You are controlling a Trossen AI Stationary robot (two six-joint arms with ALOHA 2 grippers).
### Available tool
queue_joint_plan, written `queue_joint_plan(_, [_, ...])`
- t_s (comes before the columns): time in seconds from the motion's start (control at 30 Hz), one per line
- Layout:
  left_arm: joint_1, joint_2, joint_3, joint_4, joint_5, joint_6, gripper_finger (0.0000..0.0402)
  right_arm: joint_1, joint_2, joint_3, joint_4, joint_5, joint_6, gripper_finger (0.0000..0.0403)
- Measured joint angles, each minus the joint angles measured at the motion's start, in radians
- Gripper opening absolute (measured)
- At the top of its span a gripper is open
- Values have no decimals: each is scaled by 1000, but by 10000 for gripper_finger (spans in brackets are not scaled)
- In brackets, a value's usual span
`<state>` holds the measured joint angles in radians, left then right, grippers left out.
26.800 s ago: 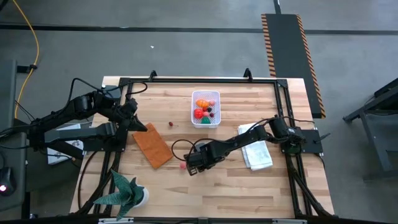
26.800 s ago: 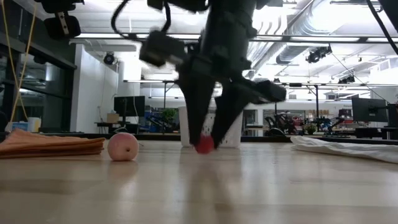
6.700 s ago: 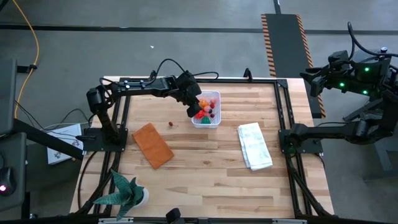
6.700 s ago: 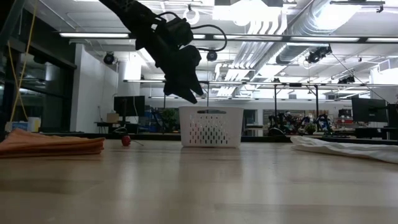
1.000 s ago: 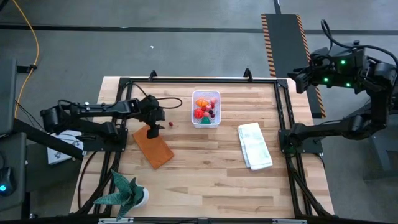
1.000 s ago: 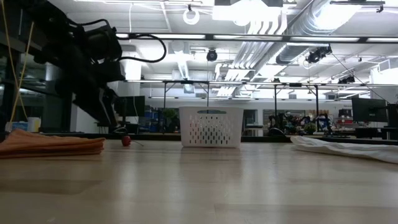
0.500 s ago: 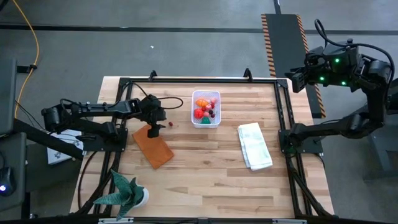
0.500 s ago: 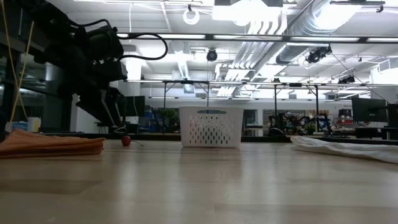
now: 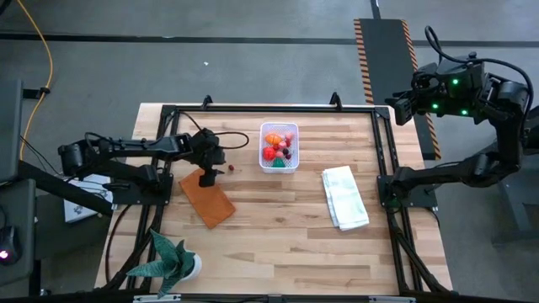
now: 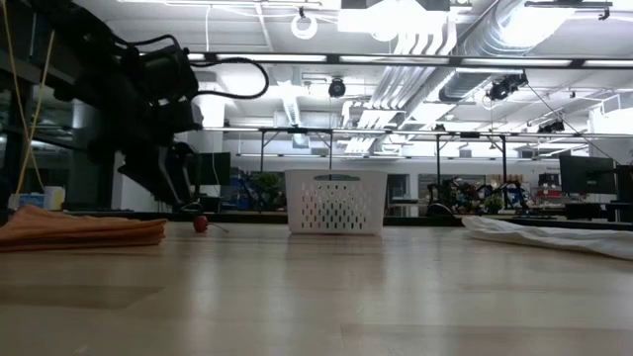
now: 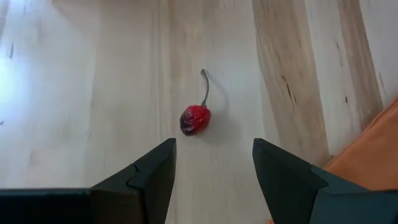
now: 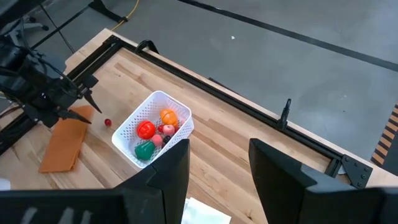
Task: Pick and placing Produce into tupperware
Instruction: Put the red cherry into the white bin
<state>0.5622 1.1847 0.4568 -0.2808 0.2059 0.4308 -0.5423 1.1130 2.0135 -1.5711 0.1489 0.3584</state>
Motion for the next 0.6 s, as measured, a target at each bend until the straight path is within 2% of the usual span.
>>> queue_joint_plan(0.13, [0,55,20,-2,6,12,203,0,1,0,0,0,3,158])
queue_joint_plan(0.23, [0,88,54,2,-30,17,202,0,1,0,0,0,7,158])
queue_joint_plan(0.6, [0,184,114,-10,-20,174,202,0,1,0,0,-1,11,158])
